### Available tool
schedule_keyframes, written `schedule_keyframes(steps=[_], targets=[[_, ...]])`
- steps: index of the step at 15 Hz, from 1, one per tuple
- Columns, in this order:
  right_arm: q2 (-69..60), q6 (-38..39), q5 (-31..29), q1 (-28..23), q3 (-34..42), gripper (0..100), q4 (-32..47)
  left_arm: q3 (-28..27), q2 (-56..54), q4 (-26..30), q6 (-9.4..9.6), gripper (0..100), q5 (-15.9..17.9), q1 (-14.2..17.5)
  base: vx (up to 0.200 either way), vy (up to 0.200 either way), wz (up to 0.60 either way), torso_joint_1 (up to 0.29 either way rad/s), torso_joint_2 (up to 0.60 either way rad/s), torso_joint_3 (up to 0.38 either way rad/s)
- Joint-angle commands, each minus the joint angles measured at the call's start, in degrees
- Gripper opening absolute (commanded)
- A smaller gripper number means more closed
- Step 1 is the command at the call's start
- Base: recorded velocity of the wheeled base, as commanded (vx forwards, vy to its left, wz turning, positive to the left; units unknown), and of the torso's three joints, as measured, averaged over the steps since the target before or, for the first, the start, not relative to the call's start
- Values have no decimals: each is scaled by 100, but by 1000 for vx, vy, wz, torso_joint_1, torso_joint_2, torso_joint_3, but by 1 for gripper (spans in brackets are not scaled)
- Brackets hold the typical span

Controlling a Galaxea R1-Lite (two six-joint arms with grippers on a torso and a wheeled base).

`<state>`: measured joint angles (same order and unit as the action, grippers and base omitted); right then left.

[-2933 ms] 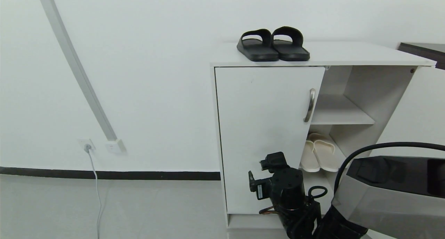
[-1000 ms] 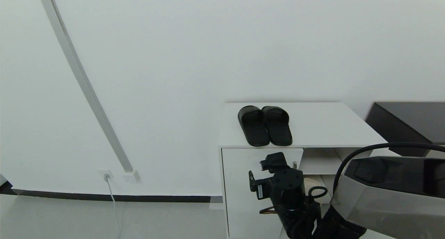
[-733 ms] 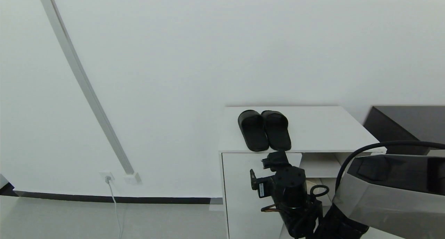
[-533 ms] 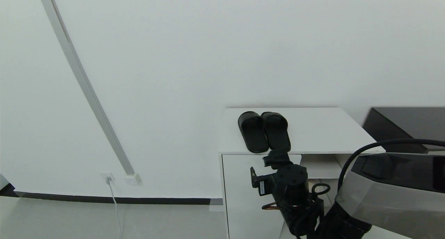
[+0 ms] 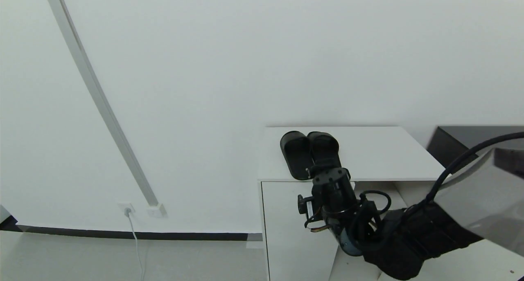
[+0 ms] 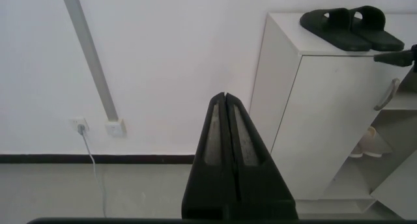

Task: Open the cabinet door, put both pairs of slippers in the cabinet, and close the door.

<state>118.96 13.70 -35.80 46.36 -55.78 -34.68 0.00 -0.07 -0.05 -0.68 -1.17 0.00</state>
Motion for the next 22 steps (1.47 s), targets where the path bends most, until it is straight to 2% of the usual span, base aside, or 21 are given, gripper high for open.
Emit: schedule_keyframes(steps=[1, 7, 15, 18, 22], targets=[[-698, 713, -278, 31, -811, 100, 972, 0, 7, -4, -2, 0, -6, 0, 0, 0, 0, 0, 0, 0], [-426, 713, -383, 13, -767, 100, 779, 0, 7, -4, -11, 0, 3, 0, 0, 0, 0, 0, 0, 0], [260, 669, -340, -259, -679, 100, -39, 0, 7, 5, -11, 0, 3, 0, 200, 0, 0, 5, 1, 1], [479, 344, -173, -409, -618, 100, -733, 0, 7, 5, -28, 0, -15, 0, 0, 0, 0, 0, 0, 0], [673, 98, 117, -690, -565, 100, -1146, 0, 7, -4, -11, 0, -6, 0, 0, 0, 0, 0, 0, 0]])
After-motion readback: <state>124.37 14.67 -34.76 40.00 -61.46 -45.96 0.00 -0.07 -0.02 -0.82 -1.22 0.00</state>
